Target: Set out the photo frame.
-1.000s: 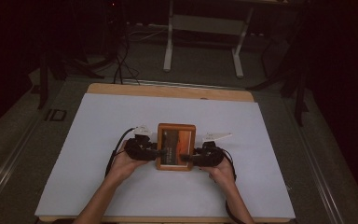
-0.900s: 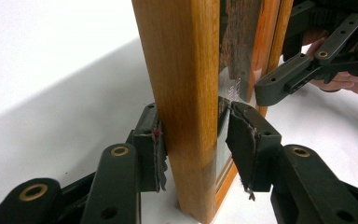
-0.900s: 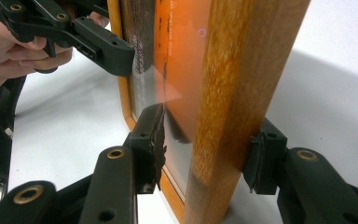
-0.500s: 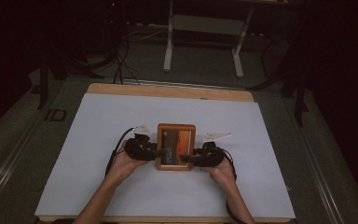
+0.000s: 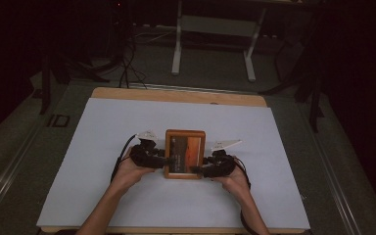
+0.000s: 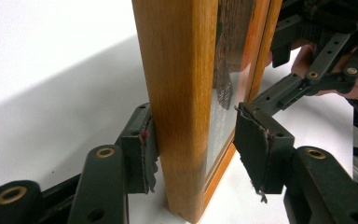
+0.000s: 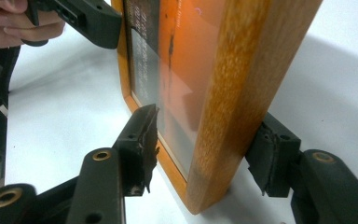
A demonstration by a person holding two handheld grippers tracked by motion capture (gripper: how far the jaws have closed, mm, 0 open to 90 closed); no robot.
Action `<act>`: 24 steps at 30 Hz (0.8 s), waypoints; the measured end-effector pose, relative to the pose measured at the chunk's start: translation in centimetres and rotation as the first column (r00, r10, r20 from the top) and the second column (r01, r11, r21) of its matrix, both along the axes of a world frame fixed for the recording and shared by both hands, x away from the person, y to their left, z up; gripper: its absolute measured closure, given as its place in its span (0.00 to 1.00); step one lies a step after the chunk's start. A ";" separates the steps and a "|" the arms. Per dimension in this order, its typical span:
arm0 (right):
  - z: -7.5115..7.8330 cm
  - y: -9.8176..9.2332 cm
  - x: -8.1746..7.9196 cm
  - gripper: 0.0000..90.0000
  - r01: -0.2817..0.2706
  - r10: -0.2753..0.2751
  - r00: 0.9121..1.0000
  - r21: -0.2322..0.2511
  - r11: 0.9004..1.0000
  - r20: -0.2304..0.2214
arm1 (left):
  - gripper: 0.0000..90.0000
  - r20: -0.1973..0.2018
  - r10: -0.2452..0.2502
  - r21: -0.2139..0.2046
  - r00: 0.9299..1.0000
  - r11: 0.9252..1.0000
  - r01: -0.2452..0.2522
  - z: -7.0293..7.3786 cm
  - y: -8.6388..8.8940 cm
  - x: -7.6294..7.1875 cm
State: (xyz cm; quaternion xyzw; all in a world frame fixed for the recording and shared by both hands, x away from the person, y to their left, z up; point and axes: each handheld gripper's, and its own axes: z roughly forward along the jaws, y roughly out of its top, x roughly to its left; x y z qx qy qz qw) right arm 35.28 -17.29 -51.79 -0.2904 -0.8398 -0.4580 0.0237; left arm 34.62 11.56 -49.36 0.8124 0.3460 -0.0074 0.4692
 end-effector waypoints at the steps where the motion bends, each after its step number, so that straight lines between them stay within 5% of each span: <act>1: 0.3 -0.1 -0.1 0.50 0.003 -0.003 1.000 -0.004 1.000 0.004 | 0.53 0.002 0.001 -0.001 1.000 1.000 -0.001 0.1 0.1 0.0; 22: 2.3 -4.0 -0.2 0.46 0.063 -0.064 0.997 0.024 0.998 0.039 | 0.51 0.050 0.064 -0.027 0.997 0.998 -0.063 1.8 2.9 -0.1; 24: 2.1 -4.8 -0.1 0.44 0.095 -0.094 0.995 -0.018 0.995 0.040 | 0.51 0.048 0.084 -0.036 0.995 0.996 -0.082 2.0 3.6 0.0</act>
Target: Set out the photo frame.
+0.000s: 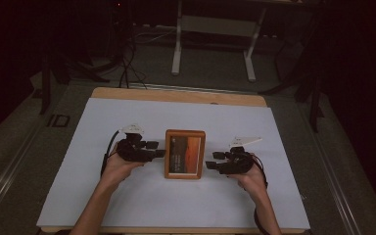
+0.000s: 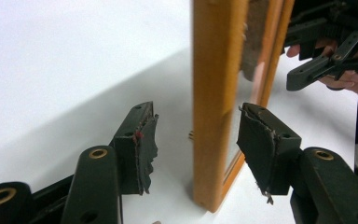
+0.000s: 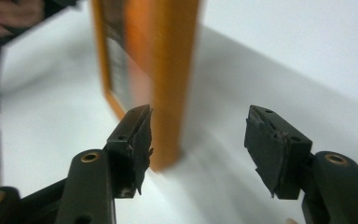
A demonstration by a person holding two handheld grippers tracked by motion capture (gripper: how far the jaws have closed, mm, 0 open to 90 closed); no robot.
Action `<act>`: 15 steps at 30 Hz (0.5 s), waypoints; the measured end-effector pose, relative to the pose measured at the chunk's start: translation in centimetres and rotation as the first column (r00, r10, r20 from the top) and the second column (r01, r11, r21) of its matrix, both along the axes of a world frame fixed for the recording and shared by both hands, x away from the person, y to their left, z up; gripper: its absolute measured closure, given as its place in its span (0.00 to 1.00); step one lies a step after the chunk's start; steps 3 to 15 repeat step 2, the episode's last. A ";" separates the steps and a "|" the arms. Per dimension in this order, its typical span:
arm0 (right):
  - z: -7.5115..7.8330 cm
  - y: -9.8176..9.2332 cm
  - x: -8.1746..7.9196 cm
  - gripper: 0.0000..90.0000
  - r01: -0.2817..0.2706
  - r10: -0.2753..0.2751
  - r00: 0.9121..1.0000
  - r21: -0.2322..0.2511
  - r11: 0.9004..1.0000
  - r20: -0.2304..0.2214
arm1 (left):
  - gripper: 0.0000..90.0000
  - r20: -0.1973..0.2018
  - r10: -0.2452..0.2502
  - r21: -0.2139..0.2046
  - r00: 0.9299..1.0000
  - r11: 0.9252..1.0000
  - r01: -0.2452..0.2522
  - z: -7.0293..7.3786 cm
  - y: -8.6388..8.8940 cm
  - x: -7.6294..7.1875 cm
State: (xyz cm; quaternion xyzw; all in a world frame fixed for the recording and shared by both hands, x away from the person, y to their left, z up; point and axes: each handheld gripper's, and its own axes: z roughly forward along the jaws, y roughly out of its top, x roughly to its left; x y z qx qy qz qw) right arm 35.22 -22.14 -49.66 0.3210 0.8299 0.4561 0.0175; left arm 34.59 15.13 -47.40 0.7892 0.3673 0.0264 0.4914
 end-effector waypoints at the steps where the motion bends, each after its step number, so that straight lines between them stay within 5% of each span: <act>1: -0.1 -0.2 0.1 0.43 0.009 -0.009 1.000 -0.011 1.000 -0.003 | 0.51 0.001 0.006 0.000 1.000 1.000 -0.006 0.0 0.2 0.0; 15: -0.1 -0.2 0.1 0.43 0.009 -0.009 1.000 -0.011 1.000 -0.003 | 0.51 0.001 0.020 -0.001 1.000 1.000 -0.020 0.1 0.5 0.1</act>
